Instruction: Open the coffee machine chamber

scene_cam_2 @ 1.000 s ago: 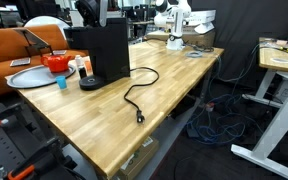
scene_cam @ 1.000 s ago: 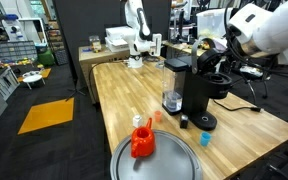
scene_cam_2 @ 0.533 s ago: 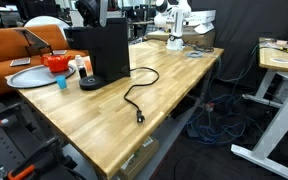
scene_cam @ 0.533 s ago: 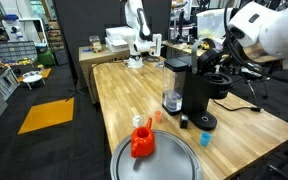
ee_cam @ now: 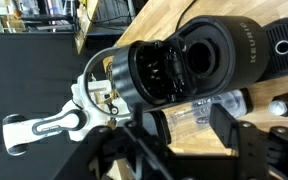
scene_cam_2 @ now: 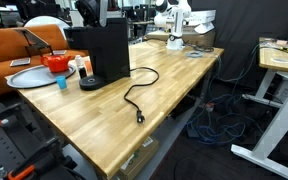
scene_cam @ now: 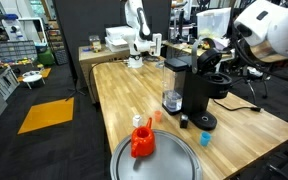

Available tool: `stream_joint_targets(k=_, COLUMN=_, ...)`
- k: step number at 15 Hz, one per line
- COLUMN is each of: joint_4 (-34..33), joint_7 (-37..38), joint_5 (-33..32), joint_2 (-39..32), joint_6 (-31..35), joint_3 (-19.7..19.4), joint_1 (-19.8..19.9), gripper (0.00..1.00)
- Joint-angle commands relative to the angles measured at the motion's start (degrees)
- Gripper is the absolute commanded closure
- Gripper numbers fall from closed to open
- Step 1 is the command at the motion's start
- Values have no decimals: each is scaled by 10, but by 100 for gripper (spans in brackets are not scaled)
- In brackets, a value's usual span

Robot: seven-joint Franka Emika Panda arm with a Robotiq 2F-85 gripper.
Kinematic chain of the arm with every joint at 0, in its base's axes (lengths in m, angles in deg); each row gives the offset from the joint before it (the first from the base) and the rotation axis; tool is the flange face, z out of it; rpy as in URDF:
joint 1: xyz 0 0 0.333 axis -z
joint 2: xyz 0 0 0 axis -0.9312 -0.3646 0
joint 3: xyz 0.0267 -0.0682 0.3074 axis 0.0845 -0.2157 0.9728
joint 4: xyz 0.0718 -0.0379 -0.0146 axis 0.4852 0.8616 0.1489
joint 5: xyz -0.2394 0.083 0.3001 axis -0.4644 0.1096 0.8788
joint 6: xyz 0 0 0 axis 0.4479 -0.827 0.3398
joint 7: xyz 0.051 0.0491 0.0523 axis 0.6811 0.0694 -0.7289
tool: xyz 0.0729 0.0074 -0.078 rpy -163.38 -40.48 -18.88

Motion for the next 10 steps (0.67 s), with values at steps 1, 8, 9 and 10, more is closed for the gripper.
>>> stream_joint_targets(k=1, joint_4=32, joint_7=-41, joint_5=59, joint_2=70, joint_6=-47, joint_3=14, joint_1=-15, gripper=1)
stream_joint_targets(k=8, joint_4=66, joint_7=-108, joint_5=222, joint_2=235, joint_6=-269, joint_3=55, joint_1=-77, gripper=0)
stream_joint_targets(k=9, joint_4=66, joint_7=-112, joint_5=241, joint_2=251, joint_6=-300, joint_3=62, joint_1=-86, gripper=0)
stream_joint_targets(k=10, joint_4=65, joint_7=-112, joint_5=257, joint_2=261, joint_6=-325, joint_3=68, joint_1=-94, gripper=0)
